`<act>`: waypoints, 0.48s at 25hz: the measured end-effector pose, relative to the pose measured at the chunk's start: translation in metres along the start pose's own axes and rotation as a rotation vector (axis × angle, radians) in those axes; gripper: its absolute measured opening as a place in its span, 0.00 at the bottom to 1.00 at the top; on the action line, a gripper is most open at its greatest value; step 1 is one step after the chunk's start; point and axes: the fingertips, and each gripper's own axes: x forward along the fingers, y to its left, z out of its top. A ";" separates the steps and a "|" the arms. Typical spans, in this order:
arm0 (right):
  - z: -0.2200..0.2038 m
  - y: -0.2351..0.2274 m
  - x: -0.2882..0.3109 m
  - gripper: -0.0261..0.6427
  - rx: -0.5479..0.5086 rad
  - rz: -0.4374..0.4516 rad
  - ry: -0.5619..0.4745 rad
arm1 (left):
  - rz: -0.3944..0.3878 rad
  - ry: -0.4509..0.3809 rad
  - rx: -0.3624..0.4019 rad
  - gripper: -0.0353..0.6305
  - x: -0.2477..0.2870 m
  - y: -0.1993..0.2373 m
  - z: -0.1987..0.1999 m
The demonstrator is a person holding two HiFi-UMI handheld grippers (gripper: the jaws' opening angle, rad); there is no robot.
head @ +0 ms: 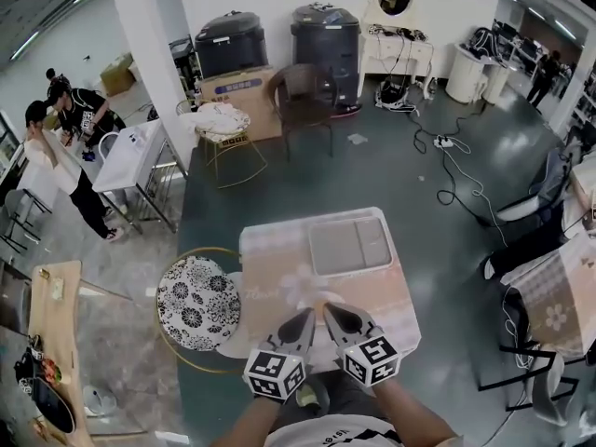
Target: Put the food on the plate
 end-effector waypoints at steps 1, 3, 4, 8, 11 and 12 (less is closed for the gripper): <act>0.003 0.001 -0.002 0.06 0.004 -0.002 -0.010 | -0.002 -0.008 0.002 0.06 -0.002 -0.002 0.003; 0.008 0.002 -0.008 0.06 0.014 -0.009 -0.030 | -0.009 -0.023 0.010 0.06 -0.007 -0.007 0.008; 0.011 0.002 -0.011 0.06 0.018 -0.012 -0.039 | -0.012 -0.031 0.015 0.06 -0.009 -0.011 0.011; 0.024 0.001 -0.023 0.06 0.016 -0.022 -0.062 | -0.021 -0.059 0.031 0.06 -0.013 -0.022 0.024; 0.033 0.005 -0.028 0.06 -0.007 -0.026 -0.076 | -0.022 -0.075 0.038 0.06 -0.017 -0.027 0.030; 0.034 0.006 -0.030 0.06 -0.017 -0.028 -0.080 | -0.023 -0.080 0.038 0.06 -0.019 -0.029 0.031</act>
